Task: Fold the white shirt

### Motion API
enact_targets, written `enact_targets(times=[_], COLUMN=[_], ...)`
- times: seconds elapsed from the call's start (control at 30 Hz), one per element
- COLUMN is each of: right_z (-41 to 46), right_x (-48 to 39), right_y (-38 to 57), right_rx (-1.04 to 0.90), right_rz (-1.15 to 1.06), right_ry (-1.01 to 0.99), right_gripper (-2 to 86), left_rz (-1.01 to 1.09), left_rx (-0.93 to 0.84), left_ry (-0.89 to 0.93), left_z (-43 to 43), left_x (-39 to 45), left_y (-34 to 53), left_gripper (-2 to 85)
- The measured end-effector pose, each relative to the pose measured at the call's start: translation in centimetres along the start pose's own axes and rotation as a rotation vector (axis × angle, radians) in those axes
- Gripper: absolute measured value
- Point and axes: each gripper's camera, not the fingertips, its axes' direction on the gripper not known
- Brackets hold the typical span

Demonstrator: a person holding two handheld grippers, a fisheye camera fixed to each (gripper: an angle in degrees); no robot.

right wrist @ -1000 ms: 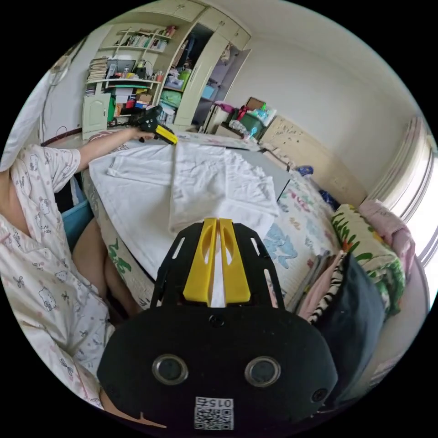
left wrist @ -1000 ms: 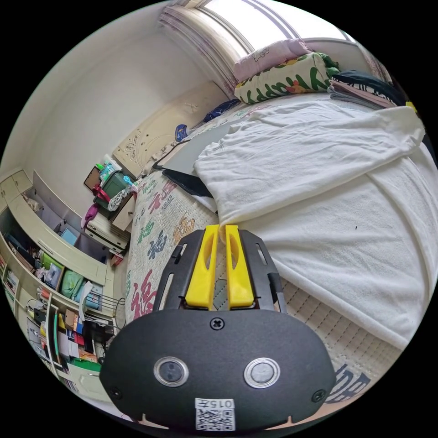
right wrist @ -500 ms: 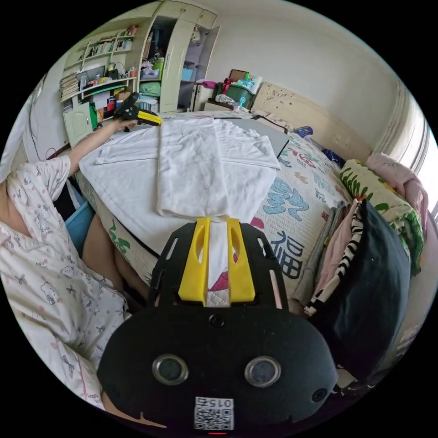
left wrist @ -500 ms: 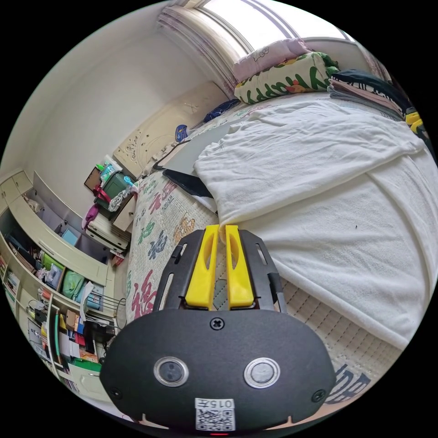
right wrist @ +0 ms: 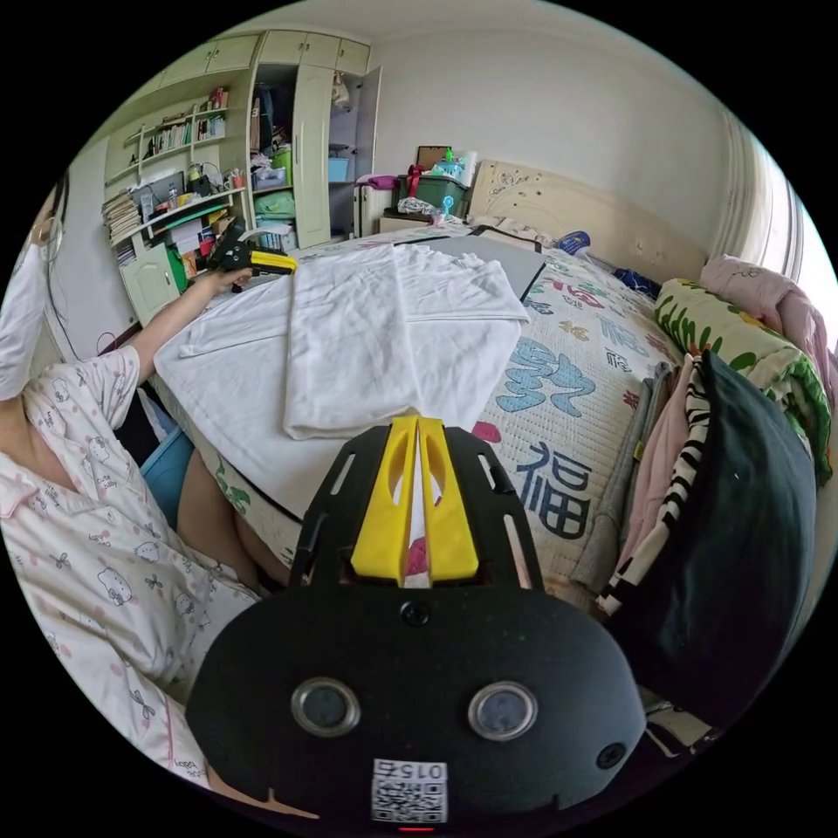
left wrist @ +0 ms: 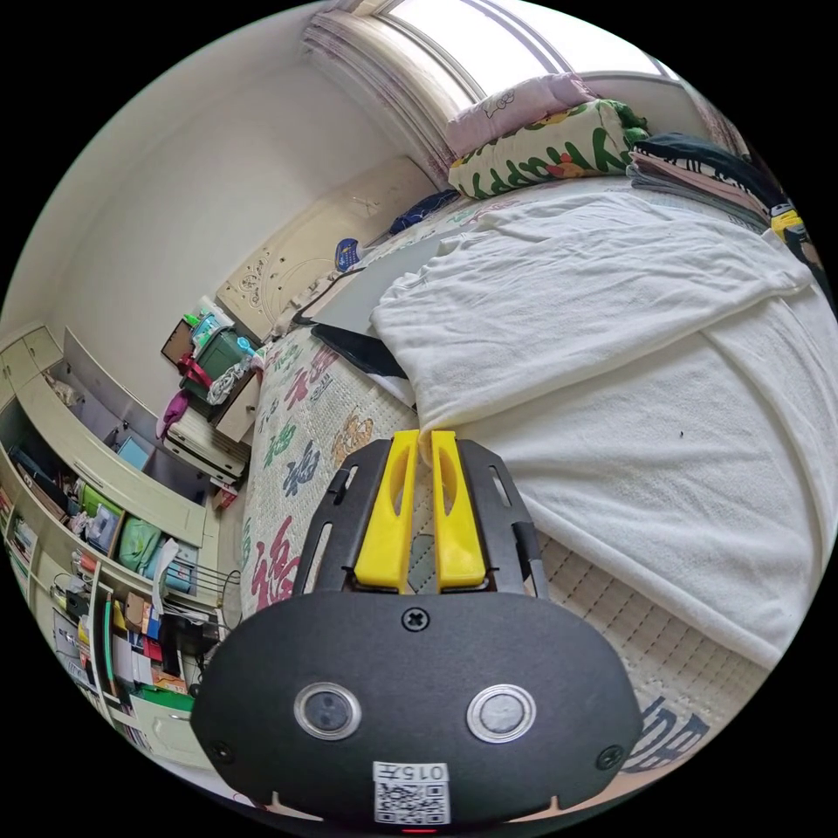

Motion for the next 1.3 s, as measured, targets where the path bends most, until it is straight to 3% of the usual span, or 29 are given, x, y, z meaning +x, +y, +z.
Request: enact_targets(times=[0.4,0.7,0.83,0.9,0.97,1.07,1.17,1.3], right_z=[-2.6,-5.7,-8.0,-9.1,-10.6,-12.1,-13.6,-15.7], right_x=[-1.5,0.2,0.5,0.9,1.6,2.7,4.1,5.6], right_y=[-4.4,-7.2,-7.2,-7.2,-6.9,-6.4,-6.0,-4.4], right_rx=[-0.028,-0.005,0.011,0.022,0.048,0.093,0.127,0.193], right_rz=[-0.05,0.003,-0.002,0.0,0.005,0.019,0.042,0.084], right_ry=[-0.007,0.021,0.03,0.018,0.003,-0.023,-0.06,-0.096], right_gripper=[8.7,0.0,-0.7,-0.7,-0.7,-0.7,-0.6,-0.4], left_rz=[0.013,0.021,-0.037,-0.098,-0.126,-0.009,0.236,0.393], left_rx=[-0.007,-0.007,-0.042,0.111,0.333,0.488,0.468,0.382], left_ry=[-0.014,-0.003,0.006,0.086,0.319,0.457,0.661,0.72], left_z=[1.4,1.7,-2.5,-6.5,-12.5,-18.4,-21.6,-22.0], left_x=[1.3,1.6,0.1,0.2,2.5,10.2,19.2,27.4], left_y=[3.2,6.5,8.8,10.2,10.3,8.3,4.8,0.7], left_gripper=[1.3,1.1,0.5,0.3,0.5,1.7,5.1,6.8])
